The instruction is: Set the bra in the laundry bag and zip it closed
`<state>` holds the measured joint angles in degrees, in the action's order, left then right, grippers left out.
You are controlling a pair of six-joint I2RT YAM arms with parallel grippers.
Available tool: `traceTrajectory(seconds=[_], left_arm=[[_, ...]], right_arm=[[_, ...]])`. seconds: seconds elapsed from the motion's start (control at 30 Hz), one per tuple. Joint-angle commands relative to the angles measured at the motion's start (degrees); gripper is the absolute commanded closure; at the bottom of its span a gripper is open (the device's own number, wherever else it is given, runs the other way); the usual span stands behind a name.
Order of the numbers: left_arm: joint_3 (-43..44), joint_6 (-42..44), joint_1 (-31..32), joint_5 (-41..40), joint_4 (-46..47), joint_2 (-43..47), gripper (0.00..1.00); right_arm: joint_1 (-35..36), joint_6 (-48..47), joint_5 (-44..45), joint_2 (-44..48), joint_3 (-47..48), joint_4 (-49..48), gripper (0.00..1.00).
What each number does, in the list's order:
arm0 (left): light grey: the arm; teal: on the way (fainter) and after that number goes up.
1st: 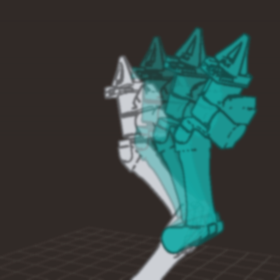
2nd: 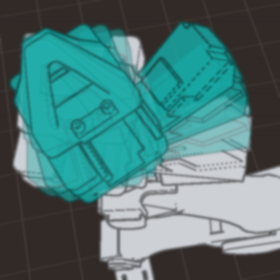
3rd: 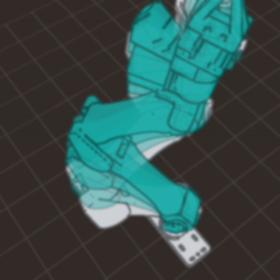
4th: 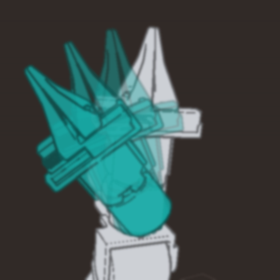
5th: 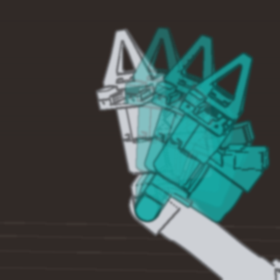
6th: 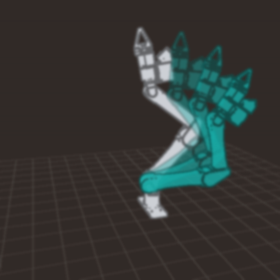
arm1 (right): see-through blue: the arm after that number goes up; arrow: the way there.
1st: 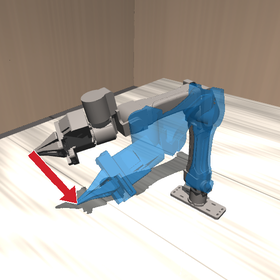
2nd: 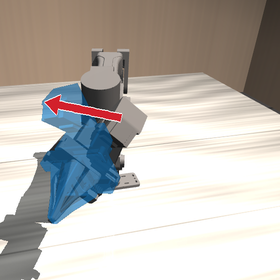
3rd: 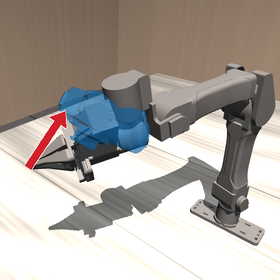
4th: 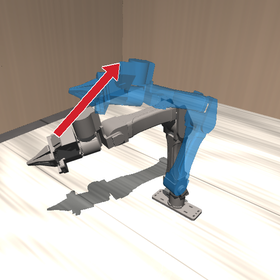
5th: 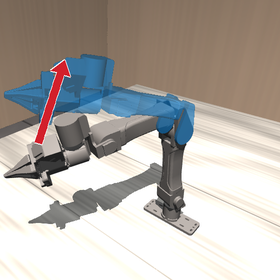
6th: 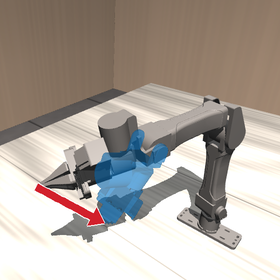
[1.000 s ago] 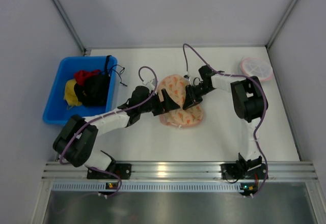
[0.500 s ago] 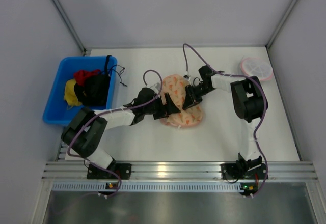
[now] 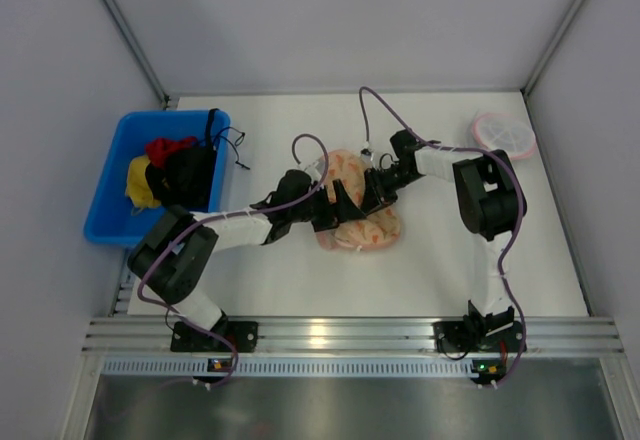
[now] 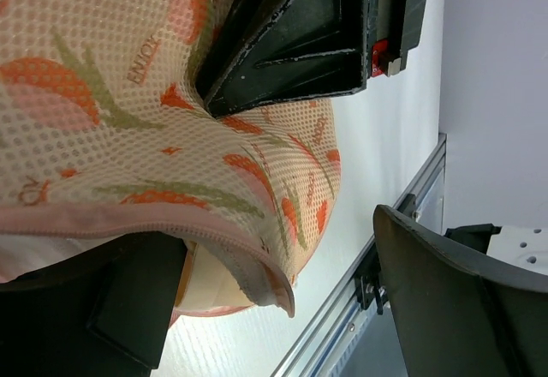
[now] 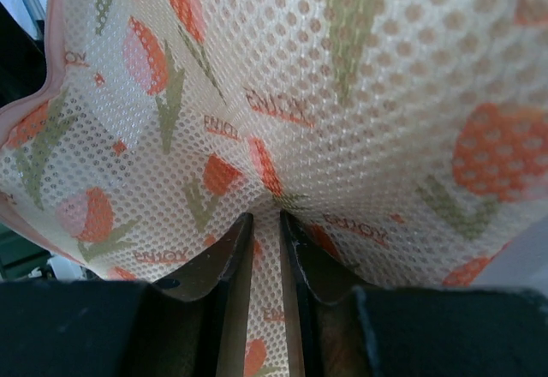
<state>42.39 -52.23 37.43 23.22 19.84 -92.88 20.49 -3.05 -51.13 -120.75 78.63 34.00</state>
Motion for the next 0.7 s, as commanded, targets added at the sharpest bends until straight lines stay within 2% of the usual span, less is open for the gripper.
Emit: traceTrajectory(seconds=[0.0, 0.23, 0.37, 0.47, 0.5, 0.67], left_arm=[[1.91, -0.68, 0.98, 1.65, 5.04, 1.13, 0.08], [1.47, -0.07, 1.24, 0.51, 12.14, -3.35, 0.06], [1.73, -2.78, 1.15, 0.51, 16.37, -8.01, 0.05], [0.51, -6.03, 1.15, 0.24, 18.12, -10.04, 0.05], [0.15, -6.48, 1.15, 0.24, 18.57, -10.3, 0.05], [-1.61, -7.27, 1.07, -0.99, 18.49, -9.69, 0.05]], right_arm=[[1.66, -2.14, -0.72, 3.24, -0.14, -0.51, 0.8], [2.71, -2.31, -1.16, 4.82, -1.11, -0.34, 0.8], [3.33, -1.87, -2.3, 5.7, -1.64, -0.07, 0.8], [3.68, -2.05, -2.66, 7.01, -1.46, 1.77, 0.75], [3.59, -2.31, -2.39, 7.45, -1.11, 2.38, 0.69], [2.36, -1.35, -2.74, 11.05, -1.72, 4.41, 0.57]])
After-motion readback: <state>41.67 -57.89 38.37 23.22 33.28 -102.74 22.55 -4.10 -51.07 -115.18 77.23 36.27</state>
